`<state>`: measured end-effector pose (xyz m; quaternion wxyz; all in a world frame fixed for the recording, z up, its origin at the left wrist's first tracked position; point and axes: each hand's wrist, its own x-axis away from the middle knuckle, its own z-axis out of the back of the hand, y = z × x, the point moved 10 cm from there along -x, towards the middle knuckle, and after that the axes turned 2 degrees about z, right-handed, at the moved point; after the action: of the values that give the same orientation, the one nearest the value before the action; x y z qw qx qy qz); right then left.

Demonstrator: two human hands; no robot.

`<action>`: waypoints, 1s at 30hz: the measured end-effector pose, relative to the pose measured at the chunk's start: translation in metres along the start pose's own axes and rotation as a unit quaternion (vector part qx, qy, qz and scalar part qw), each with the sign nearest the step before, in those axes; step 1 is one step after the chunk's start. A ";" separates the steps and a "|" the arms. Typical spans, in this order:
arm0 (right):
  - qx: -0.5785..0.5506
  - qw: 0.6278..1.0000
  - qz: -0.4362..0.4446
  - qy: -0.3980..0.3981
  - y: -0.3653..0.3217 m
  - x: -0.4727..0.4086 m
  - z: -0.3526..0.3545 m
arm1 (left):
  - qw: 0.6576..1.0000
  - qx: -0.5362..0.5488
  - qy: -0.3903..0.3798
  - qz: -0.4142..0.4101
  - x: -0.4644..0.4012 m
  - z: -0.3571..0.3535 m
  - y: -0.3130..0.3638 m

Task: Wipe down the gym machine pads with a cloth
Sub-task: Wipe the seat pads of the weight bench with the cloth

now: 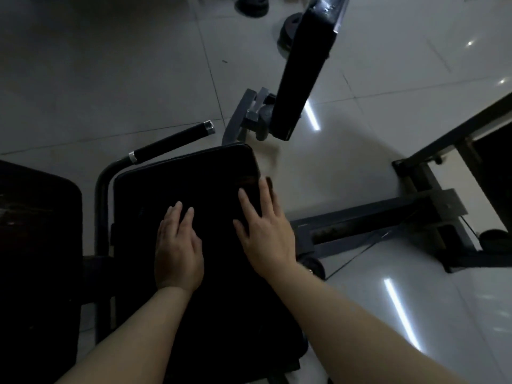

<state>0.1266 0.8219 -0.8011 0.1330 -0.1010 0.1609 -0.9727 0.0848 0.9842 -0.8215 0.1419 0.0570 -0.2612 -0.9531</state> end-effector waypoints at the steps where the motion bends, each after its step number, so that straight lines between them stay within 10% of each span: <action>1: 0.013 1.000 0.004 0.019 0.000 0.025 -0.001 | 1.000 -0.007 -0.003 0.005 0.001 0.000 0.001; 7: 0.035 0.998 0.001 0.052 0.006 0.113 -0.019 | 1.000 -0.016 -0.011 0.013 0.003 0.003 0.005; 20: 0.023 0.997 0.042 -0.052 -0.011 -0.052 0.000 | 1.000 -0.016 0.011 -0.005 0.000 -0.001 -0.001; 30: -0.023 0.997 -0.047 0.053 -0.002 0.130 -0.027 | 1.000 -0.011 -0.001 0.014 0.004 -0.001 -0.002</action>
<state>-0.0028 0.7940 -0.8050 0.0759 -0.0600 0.1853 -0.9779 0.0803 0.9842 -0.8239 0.1553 0.0509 -0.2520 -0.9538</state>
